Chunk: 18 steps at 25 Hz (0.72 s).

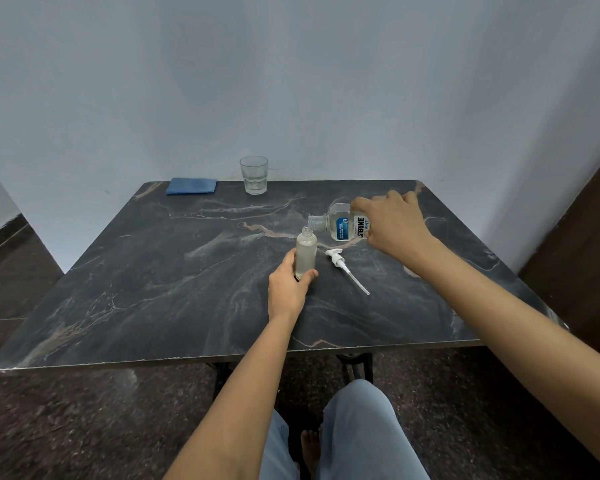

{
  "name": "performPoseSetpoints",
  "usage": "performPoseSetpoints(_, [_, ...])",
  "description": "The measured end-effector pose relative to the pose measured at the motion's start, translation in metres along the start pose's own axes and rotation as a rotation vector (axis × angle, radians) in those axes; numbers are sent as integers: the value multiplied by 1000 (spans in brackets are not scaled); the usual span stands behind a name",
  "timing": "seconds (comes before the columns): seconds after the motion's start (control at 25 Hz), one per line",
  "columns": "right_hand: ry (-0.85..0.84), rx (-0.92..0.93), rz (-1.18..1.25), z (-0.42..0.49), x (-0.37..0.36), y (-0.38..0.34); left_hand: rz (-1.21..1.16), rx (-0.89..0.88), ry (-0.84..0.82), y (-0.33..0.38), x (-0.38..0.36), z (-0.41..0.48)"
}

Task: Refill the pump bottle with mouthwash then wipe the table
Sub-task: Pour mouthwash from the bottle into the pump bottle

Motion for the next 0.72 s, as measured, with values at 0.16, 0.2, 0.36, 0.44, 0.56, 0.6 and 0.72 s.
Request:
performPoseSetpoints(0.16, [-6, 3, -1, 0, 0, 0, 2, 4, -5, 0, 0, 0])
performPoseSetpoints(0.2, [-5, 3, 0, 1, -1, 0, 5, 5, -7, 0, 0, 0])
performPoseSetpoints(0.36, [-3, 1, 33, 1, -5, 2, 18, 8, 0, 0, 0, 0])
performPoseSetpoints(0.44, [-18, -8, 86, 0, -10, 5, 21, 6, 5, 0, 0, 0])
performPoseSetpoints(0.56, [-55, -24, 171, -2, -18, 8, 7, 3, -1, 0, 0, 0])
performPoseSetpoints(0.6, [-62, -27, 189, -2, -20, 8, 7, 6, -3, 0, 0, 0])
performPoseSetpoints(0.72, [-57, -22, 202, -3, -22, 8, 3, 9, -6, -1, 0, 0])
Point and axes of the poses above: each hand's wrist, its own z-axis towards the middle knuckle, its own x-axis out of the back of the hand, y = z × x, the point moved 2 cm from there along z, towards the middle knuckle, and after that the axes turned 12 degrees about -y, right-handed, at the moved point
